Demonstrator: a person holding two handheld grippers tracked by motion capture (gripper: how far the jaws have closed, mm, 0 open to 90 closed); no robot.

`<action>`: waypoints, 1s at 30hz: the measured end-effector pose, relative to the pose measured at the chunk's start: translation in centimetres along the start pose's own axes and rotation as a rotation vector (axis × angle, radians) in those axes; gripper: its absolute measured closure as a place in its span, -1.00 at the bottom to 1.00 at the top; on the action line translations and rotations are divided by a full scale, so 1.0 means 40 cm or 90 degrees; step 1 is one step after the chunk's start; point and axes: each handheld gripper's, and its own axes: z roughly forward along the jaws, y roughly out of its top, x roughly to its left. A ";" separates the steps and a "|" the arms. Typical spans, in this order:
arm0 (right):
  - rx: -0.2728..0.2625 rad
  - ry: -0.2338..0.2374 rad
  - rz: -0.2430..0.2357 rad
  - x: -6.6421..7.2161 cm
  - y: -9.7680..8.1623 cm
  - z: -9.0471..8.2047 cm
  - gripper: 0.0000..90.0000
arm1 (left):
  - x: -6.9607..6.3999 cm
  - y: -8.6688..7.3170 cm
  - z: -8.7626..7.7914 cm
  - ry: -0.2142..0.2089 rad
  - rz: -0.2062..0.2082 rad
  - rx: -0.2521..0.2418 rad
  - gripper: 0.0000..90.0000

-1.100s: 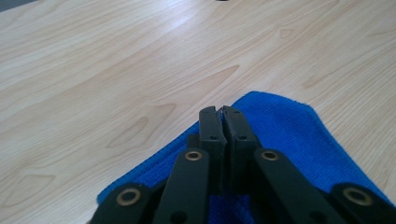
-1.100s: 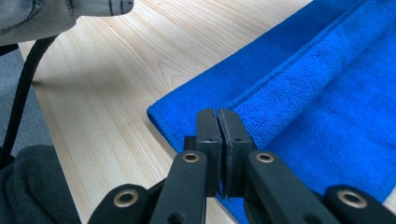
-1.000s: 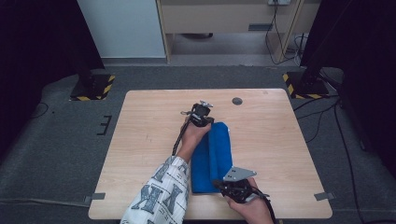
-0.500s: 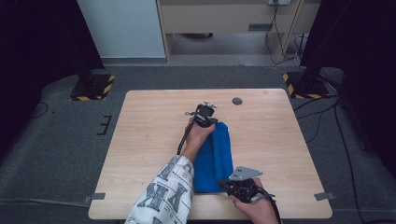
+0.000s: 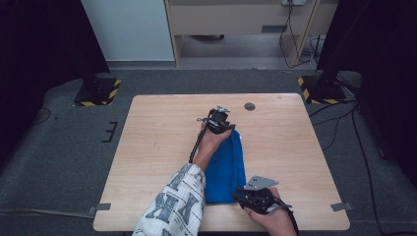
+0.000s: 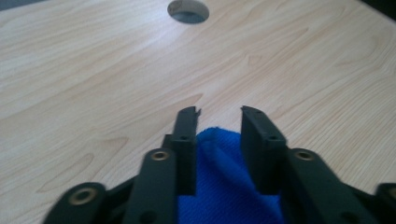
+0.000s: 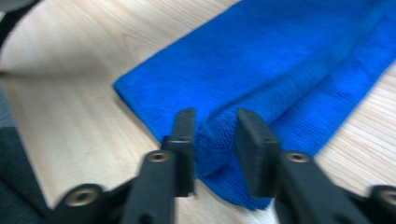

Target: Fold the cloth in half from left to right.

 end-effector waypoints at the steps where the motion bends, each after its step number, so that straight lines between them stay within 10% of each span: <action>1: 0.002 -0.004 0.004 -0.002 -0.001 0.000 0.36 | 0.000 0.002 -0.004 0.001 0.001 -0.008 0.34; 14: 0.004 -0.052 0.025 -0.027 -0.004 0.014 -0.52 | 0.021 -0.012 -0.093 -0.018 0.021 -0.037 -0.42; 30: -0.010 -0.094 0.028 -0.076 0.021 0.041 -0.77 | 0.033 -0.049 -0.152 -0.014 0.040 -0.024 -0.72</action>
